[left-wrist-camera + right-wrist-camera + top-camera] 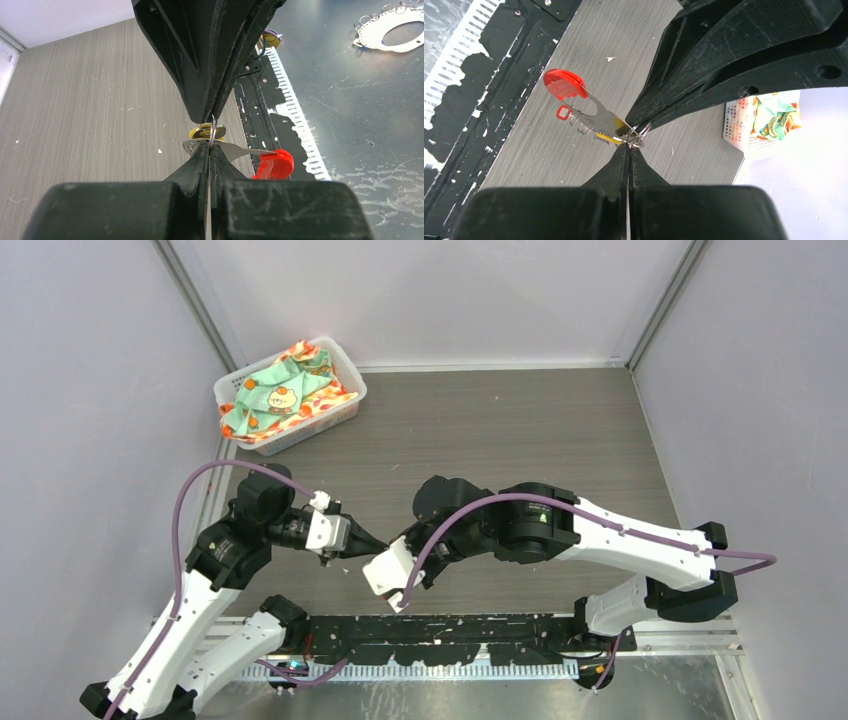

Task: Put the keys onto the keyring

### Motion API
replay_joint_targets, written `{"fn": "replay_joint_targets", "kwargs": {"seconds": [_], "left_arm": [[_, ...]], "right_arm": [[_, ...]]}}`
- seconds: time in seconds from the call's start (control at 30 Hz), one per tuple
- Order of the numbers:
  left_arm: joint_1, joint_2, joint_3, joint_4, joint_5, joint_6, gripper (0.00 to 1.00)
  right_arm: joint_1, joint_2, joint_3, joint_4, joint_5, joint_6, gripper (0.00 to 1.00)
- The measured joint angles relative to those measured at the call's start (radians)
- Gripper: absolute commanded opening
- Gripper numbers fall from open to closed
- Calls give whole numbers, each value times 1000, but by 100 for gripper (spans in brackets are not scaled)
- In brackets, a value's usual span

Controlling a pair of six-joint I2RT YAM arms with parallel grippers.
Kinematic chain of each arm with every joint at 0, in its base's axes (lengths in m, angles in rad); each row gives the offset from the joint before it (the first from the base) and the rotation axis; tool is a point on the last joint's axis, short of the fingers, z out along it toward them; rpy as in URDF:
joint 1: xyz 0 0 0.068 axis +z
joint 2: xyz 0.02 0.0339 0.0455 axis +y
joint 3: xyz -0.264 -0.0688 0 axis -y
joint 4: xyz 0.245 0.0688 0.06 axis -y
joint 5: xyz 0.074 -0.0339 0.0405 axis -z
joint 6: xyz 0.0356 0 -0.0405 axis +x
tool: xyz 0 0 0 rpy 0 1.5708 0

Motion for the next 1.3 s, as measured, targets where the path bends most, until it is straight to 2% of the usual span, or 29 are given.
{"fn": "replay_joint_targets", "kwargs": {"seconds": [0.8, 1.3], "left_arm": [[-2, 18, 0, 0, -42, -39, 0], [-5, 19, 0, -23, -45, -2, 0]], "right_arm": [[0, -22, 0, -3, -4, -1, 1], [0, -21, 0, 19, -19, -5, 1]]}}
